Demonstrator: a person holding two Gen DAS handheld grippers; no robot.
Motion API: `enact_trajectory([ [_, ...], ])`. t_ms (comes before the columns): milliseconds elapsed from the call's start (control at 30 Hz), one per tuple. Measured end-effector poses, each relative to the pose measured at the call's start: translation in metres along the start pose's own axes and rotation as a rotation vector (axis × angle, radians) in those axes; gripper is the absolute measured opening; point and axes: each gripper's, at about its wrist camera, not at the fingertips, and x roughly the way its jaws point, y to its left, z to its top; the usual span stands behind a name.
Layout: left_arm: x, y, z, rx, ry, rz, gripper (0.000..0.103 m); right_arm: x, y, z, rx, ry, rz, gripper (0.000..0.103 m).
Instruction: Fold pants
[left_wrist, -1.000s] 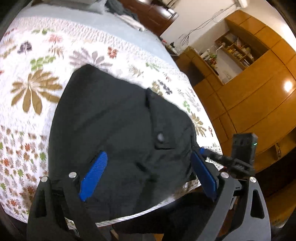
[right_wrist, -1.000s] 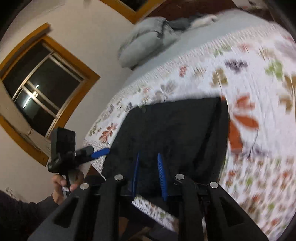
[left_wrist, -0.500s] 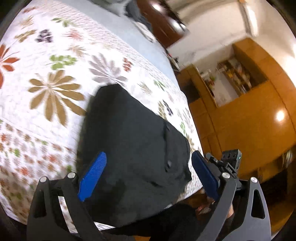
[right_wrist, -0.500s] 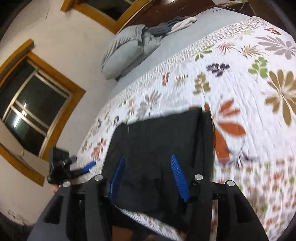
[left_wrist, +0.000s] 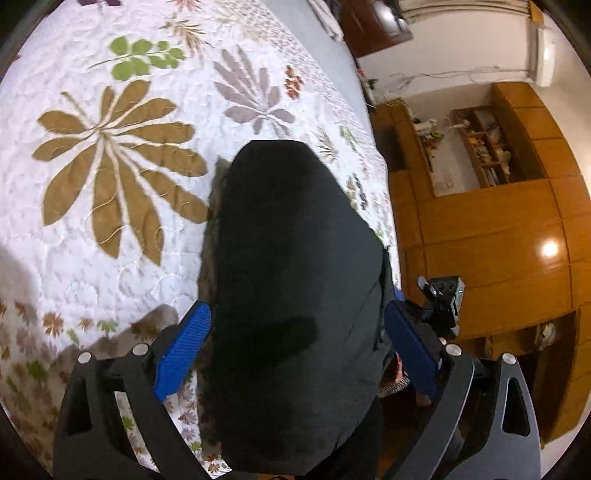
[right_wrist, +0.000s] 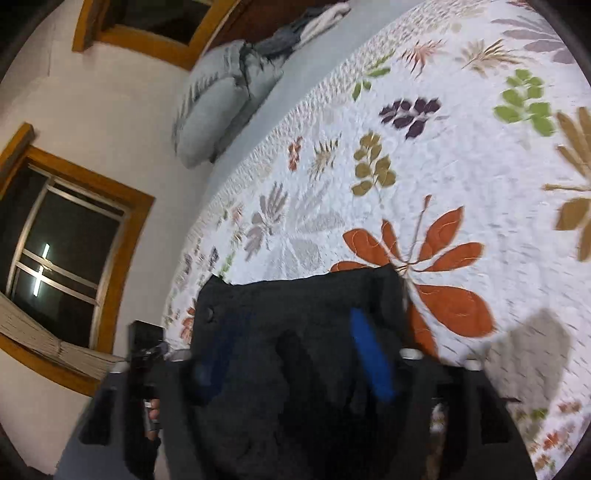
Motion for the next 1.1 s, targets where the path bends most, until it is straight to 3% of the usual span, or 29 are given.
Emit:
enact_trajectory([
  [33, 0.000, 0.001, 0.001, 0.008, 0.001, -0.011, 0.096, -0.011, -0.006, -0.003, 0.013, -0.011, -0.009, 0.096],
  [67, 0.001, 0.002, 0.003, 0.015, 0.005, -0.021, 0.097, -0.019, -0.010, -0.008, 0.025, -0.008, -0.012, 0.099],
  [267, 0.016, 0.005, 0.009, 0.039, 0.092, -0.085, 0.099, -0.027, -0.048, -0.037, 0.134, 0.149, 0.042, 0.100],
  [533, 0.034, 0.016, 0.017, -0.014, 0.126, -0.095, 0.100, 0.007, -0.046, -0.052, 0.106, 0.277, 0.144, 0.100],
  [733, 0.036, 0.032, 0.016, -0.041, 0.172, -0.073, 0.100, 0.025, -0.037, -0.054, 0.079, 0.325, 0.172, 0.100],
  [900, 0.054, 0.019, 0.007, 0.000, 0.246, -0.092, 0.100, 0.025, -0.039, -0.052, 0.096, 0.338, 0.200, 0.100],
  [1100, 0.073, 0.016, 0.008, 0.011, 0.271, -0.074, 0.100, 0.037, -0.031, -0.050, 0.071, 0.367, 0.187, 0.100],
])
